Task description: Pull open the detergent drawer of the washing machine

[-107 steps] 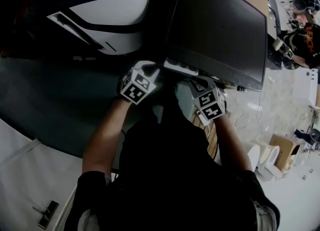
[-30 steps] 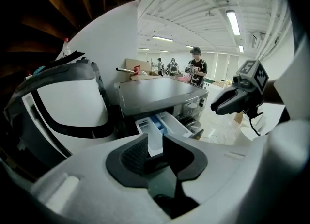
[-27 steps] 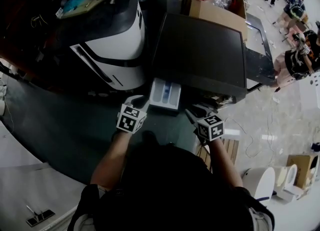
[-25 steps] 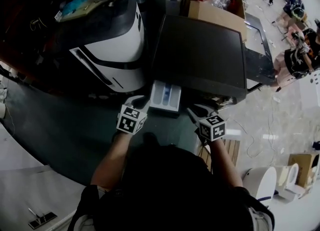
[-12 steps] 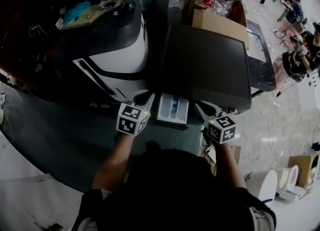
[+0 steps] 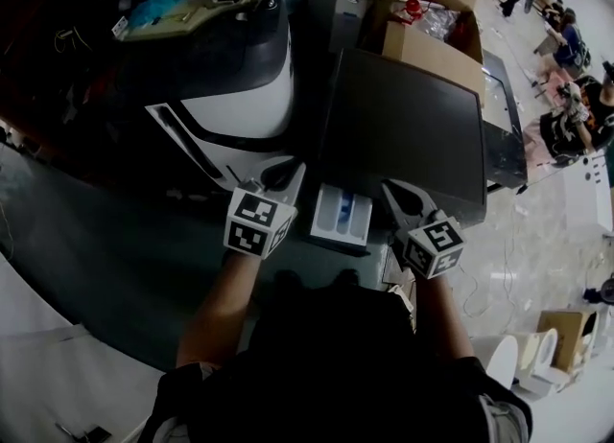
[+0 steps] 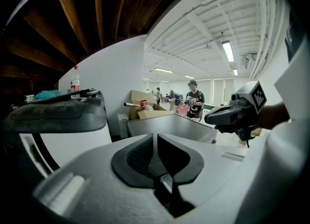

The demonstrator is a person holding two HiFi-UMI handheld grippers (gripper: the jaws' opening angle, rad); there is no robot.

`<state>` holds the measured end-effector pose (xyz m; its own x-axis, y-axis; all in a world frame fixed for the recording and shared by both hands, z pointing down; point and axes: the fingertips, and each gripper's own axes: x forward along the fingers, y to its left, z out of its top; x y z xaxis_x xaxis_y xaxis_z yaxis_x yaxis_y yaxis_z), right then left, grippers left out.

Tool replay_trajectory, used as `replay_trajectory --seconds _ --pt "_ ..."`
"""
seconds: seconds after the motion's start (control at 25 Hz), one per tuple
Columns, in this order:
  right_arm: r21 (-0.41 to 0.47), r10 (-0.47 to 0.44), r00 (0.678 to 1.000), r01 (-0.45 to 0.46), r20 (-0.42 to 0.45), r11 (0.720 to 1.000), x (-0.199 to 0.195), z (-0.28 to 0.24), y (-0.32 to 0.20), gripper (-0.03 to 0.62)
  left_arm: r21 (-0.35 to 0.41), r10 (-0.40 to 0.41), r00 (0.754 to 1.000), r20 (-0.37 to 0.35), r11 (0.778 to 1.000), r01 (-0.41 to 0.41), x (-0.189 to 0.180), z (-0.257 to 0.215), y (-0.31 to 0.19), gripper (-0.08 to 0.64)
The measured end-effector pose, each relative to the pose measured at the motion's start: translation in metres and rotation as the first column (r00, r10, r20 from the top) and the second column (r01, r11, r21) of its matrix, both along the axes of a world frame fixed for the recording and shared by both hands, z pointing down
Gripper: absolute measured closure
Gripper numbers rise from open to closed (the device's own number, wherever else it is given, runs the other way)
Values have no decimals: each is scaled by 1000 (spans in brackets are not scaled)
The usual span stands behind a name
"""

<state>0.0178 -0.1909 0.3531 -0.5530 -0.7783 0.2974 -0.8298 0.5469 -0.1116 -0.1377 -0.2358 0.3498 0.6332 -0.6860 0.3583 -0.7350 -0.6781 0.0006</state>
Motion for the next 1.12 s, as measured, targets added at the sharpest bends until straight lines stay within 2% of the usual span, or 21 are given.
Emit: replay_trajectory --seconds 0.16,0.36,0.56,1.12 --pt "65 -44 998 42 37 997 -2 -21 -11 589 8 -39 999 -18 999 40 -1 -10 -7 526" --pt "128 -83 993 72 86 989 13 -52 -28 589 21 -49 998 -27 999 49 22 -20 -19 529" --pt "164 -123 992 115 42 980 29 -55 -32 591 12 -60 998 -32 998 60 48 -18 -24 529" --pt "126 -68 996 62 51 990 69 -37 -18 591 10 -59 998 -25 998 59 72 -16 -20 534"
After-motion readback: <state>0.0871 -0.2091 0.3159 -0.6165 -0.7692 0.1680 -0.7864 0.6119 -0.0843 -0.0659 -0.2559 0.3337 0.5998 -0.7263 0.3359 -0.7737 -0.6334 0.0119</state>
